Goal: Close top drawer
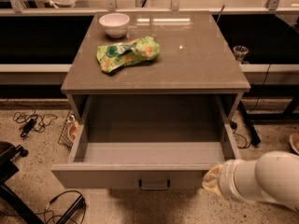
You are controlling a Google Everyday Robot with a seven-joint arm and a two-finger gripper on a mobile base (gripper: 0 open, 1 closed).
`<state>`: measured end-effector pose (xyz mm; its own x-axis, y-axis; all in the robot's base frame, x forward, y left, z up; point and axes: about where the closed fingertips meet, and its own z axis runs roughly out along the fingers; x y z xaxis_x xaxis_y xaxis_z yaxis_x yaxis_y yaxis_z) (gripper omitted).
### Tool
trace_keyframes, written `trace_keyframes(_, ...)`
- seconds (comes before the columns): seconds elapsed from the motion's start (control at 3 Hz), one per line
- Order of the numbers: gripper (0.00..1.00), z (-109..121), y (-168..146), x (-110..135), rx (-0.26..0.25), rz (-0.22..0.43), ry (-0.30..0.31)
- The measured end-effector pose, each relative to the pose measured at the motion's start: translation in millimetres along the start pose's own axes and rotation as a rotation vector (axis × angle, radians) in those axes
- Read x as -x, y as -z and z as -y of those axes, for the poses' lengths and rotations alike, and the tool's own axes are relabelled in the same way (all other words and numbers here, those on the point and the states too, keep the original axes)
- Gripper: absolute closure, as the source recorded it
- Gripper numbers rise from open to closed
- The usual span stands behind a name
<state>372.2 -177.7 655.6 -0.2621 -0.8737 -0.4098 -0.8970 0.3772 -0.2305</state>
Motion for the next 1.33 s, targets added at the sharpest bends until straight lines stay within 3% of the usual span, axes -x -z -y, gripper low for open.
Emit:
trace_keyframes(0.67,1.0,60,-31,29,-0.009,0.024,0.051)
trace_keyframes(1.33,1.0,120,-61,40,0.006,0.067,0.05)
